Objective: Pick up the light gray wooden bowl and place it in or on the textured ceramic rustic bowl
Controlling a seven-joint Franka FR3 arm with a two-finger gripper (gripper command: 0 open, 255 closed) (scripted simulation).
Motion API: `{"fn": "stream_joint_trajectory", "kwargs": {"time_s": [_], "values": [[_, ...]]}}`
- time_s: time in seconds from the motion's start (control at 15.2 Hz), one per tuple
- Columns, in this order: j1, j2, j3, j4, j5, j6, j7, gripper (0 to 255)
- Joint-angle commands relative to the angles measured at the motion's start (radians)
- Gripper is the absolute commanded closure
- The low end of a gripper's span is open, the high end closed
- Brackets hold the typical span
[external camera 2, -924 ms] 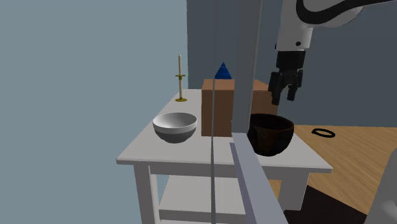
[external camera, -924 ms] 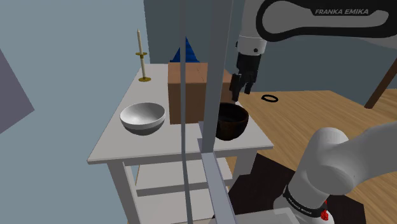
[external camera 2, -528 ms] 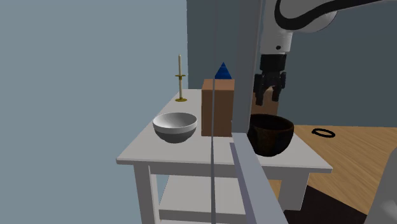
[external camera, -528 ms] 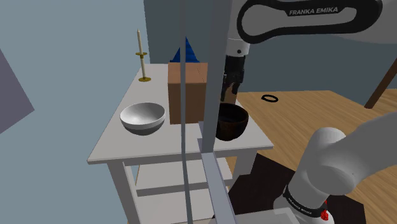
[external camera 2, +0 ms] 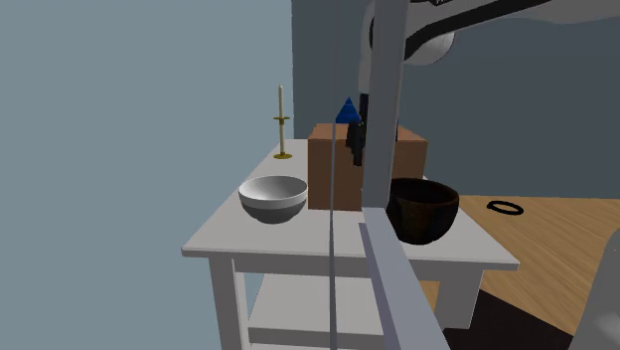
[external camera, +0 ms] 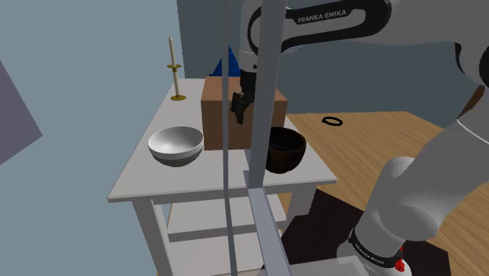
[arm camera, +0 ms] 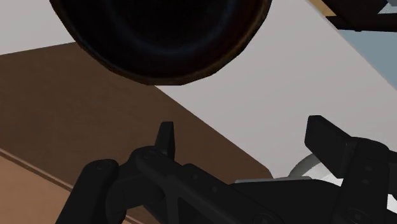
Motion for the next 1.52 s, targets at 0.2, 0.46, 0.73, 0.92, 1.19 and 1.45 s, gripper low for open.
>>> {"fn": "stream_joint_trajectory", "kwargs": {"time_s": [0.2,0.46,0.73,0.92,1.19,1.45], "values": [[0.015,0.195,0.022,0.169,0.008,0.024,0.029,0],[0.026,0.351,0.036,0.33,0.007,0.021,0.051,0],[0.041,0.517,0.046,0.523,0.001,-0.004,0.073,0],[0.049,0.603,0.05,0.619,-0.003,-0.013,0.083,0],[0.049,0.604,0.05,0.567,-0.003,0.041,0.083,0],[0.05,0.606,0.051,0.536,-0.003,0.074,0.083,0]]}}
